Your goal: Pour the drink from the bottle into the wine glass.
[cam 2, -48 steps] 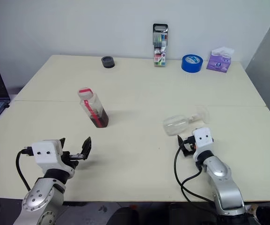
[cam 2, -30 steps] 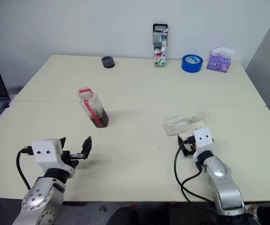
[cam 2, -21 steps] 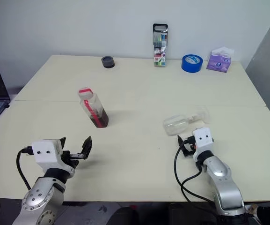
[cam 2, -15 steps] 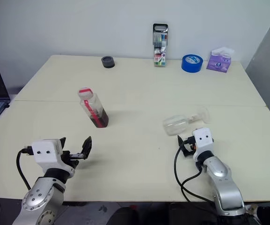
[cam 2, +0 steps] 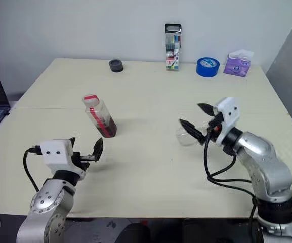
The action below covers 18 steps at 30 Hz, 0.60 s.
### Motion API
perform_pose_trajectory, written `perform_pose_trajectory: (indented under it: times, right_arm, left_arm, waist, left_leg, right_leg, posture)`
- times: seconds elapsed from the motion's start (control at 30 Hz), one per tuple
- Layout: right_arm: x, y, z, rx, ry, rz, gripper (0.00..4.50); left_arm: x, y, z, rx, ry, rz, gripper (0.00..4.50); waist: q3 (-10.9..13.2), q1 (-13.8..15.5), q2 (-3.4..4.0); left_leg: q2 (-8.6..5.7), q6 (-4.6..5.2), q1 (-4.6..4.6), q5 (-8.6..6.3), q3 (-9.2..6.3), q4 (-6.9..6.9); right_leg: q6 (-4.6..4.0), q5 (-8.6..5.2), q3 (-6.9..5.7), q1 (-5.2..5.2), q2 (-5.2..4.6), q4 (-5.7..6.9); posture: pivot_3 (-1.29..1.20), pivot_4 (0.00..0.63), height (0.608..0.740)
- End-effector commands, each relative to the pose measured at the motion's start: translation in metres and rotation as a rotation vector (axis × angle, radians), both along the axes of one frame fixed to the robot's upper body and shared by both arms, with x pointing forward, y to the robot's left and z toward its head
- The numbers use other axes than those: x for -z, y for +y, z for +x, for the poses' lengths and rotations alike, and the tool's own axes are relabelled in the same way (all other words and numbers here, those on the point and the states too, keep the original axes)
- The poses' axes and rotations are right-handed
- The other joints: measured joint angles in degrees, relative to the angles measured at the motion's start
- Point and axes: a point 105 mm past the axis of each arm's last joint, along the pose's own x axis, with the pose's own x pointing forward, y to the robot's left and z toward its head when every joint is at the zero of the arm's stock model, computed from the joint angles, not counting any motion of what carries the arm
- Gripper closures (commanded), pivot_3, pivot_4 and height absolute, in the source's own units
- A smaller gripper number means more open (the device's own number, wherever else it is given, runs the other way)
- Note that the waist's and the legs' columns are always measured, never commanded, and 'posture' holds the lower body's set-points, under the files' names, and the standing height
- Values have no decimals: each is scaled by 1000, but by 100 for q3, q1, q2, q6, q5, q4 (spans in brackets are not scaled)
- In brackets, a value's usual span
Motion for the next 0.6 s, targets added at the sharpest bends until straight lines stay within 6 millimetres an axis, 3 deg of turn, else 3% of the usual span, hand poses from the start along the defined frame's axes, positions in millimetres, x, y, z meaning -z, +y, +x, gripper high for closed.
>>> perform_pose_trajectory:
  times: [0.03,0.2,0.6]
  right_arm:
    - [-7,20,-10,-197,55,21,0]
    - [-19,40,-13,-371,66,-9,0]
    - [-24,50,-5,-363,29,-5,0]
  left_arm:
    - [-11,0,10,-1,-39,28,28]
    - [-19,0,32,1,-70,31,28]
    - [-29,-5,59,47,-122,54,28]
  waist:
    - [1,9,-1]
    - [0,14,-2]
    - [-1,32,-4]
  left_leg:
    - [-1,0,-7,0,-1,1]
    - [-6,1,-54,1,-3,18]
    - [-8,-4,-79,3,-12,18]
  right_leg:
    - [0,0,-2,-3,-3,-3]
    - [1,4,-11,-49,-13,8]
    - [0,4,-32,-61,-28,-2]
  posture:
    - [0,150,740]
    - [0,150,740]
    - [0,150,740]
